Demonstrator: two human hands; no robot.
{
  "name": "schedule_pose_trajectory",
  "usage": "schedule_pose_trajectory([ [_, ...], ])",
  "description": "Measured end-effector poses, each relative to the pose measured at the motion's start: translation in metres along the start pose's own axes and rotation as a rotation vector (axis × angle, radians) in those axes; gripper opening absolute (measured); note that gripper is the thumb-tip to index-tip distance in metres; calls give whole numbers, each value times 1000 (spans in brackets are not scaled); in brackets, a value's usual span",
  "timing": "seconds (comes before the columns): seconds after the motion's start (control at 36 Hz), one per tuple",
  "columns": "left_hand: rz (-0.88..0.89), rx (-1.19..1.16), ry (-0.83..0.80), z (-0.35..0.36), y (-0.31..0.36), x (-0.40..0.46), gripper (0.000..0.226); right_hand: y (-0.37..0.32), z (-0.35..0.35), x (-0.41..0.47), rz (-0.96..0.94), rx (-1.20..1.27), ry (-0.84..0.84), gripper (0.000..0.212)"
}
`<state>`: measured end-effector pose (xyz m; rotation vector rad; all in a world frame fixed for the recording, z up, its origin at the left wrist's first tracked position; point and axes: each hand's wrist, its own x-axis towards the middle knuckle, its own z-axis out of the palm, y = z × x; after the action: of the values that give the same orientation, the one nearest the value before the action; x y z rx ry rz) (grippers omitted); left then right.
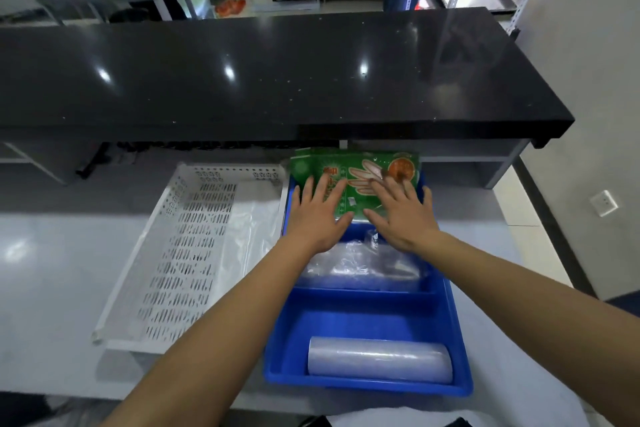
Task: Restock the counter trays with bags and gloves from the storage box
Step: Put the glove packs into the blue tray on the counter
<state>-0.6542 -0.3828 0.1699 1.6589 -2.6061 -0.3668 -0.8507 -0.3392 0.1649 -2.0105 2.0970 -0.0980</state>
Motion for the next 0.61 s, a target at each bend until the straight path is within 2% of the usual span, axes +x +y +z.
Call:
schedule_pose_trajectory([
  [0.11,-35,37,-43,8,-3,11,72,4,0,2,8,-7,-32,75],
  [0.39,-47,74,-77,-2,-2,14,74,6,-12,0,-7,51,-50,72],
  [0.61,-111,-148,32,-25,9,-25,71,4,-35,-28,37,246,-35,74],
])
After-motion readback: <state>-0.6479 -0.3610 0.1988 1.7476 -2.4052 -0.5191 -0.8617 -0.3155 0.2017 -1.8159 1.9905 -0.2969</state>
